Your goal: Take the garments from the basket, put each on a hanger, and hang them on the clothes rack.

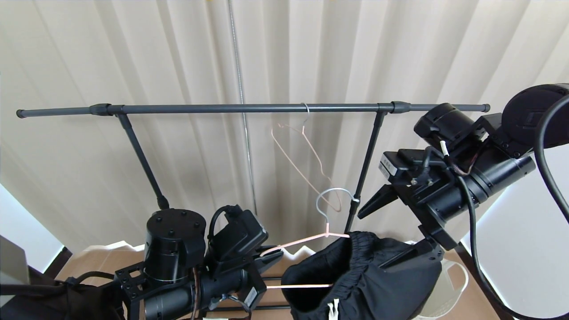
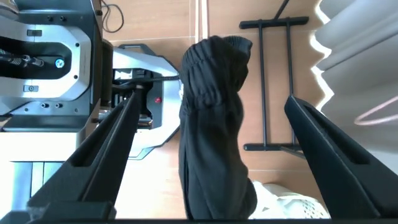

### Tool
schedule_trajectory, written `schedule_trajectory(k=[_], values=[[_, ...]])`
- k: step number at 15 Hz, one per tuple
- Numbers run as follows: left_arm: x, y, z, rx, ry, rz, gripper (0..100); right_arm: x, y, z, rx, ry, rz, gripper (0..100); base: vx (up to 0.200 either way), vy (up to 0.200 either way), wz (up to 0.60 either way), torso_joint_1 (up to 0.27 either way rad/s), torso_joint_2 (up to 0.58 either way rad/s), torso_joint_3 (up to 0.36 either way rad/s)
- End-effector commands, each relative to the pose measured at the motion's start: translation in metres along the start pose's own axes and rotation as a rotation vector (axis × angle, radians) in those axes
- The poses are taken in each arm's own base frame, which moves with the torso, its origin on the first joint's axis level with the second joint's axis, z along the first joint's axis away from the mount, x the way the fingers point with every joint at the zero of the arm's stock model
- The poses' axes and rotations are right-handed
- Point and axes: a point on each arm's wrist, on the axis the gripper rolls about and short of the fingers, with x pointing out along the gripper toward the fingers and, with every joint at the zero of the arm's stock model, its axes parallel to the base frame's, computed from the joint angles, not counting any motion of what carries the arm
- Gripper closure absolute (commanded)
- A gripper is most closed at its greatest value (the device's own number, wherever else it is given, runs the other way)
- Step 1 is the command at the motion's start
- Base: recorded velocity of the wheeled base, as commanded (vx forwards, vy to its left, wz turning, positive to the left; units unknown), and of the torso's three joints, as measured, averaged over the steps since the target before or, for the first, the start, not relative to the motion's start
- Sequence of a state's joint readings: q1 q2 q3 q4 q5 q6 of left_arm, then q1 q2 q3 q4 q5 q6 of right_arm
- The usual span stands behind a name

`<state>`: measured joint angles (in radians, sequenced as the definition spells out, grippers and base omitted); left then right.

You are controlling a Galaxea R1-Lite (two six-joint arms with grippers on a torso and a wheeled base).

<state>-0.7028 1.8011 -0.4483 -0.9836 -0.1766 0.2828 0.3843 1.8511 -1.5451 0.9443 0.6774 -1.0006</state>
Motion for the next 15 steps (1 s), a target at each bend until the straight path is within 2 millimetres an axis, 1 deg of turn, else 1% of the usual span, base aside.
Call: schedule_trajectory(k=[1,2,5,14,15], values=[[0.000,0.001,0.002,-0.010,-0.021,0.006,100,0.010,-0.011,-0.003,0.005,-0.006,-0.009,0,0.000,0.000,0.00,0.000,0.00,0.000],[0.000,0.001,0.002,-0.012,-0.021,0.006,100,0.012,-0.013,-0.004,0.005,-0.014,-0.021,0,0.000,0.000,0.00,0.000,0.00,0.000],[-0.001,0.001,0.003,-0.011,-0.028,0.008,100,0.027,-0.026,-0.010,-0.010,-0.058,-0.104,0,0.000,0.000,0.00,0.000,0.00,0.000],[-0.001,0.002,0.005,-0.028,-0.044,0.014,100,0.029,-0.028,-0.011,0.022,-0.058,-0.105,0,0.000,0.000,0.00,0.000,0.00,0.000],[0.000,0.002,0.005,-0.029,-0.043,0.015,100,0.029,-0.028,-0.011,0.022,-0.058,-0.105,100,0.000,0.000,0.00,0.000,0.00,0.000]])
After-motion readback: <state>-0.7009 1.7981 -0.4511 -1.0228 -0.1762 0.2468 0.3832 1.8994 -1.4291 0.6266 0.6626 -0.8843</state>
